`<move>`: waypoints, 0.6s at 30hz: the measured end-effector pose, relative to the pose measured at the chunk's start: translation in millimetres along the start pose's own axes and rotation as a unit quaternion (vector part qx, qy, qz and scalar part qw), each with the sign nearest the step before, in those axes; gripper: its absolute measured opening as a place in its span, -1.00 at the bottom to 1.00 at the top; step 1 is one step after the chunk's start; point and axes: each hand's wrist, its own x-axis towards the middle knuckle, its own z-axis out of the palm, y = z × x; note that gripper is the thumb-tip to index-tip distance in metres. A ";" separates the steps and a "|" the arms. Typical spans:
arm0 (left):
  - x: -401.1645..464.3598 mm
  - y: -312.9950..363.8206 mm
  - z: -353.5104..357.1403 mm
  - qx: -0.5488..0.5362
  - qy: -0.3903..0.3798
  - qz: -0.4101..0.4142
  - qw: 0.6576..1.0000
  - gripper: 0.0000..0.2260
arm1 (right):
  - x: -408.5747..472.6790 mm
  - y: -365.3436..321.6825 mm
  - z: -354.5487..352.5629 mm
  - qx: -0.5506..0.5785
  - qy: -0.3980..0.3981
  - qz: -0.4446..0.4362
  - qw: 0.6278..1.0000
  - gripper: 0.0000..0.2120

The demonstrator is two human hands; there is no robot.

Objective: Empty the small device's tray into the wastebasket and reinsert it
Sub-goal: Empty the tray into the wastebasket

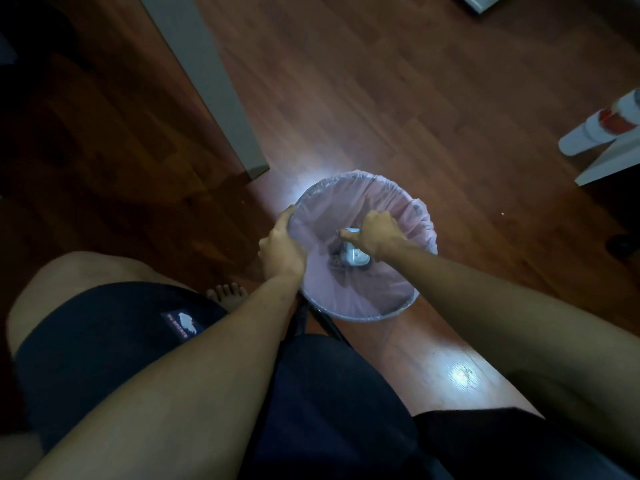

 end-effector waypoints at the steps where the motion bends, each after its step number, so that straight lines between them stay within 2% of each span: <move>1: 2.0 0.6 -1.3 -0.001 -0.002 -0.002 1.000 -0.47 | -0.9 -1.2 -3.9 0.011 -0.010 0.004 1.000 -0.43; 7: 2.3 16.8 -22.1 0.039 -0.009 -0.017 0.999 -0.55 | -14.3 -18.9 -41.4 -0.006 -0.036 -0.016 0.999 -0.43; 11: -1.3 40.0 -48.2 0.079 -0.018 -0.003 0.997 -0.73 | -30.9 -41.2 -76.8 -0.001 -0.041 -0.040 0.998 -0.46; 14: -5.3 68.1 -78.4 0.103 -0.024 0.019 0.994 -0.71 | -49.4 -65.5 -112.4 0.017 -0.019 -0.058 0.998 -0.42; 18: -20.0 108.1 -131.9 0.093 0.014 0.054 0.994 -0.73 | -81.4 -104.1 -170.5 0.064 0.027 -0.073 0.995 -0.38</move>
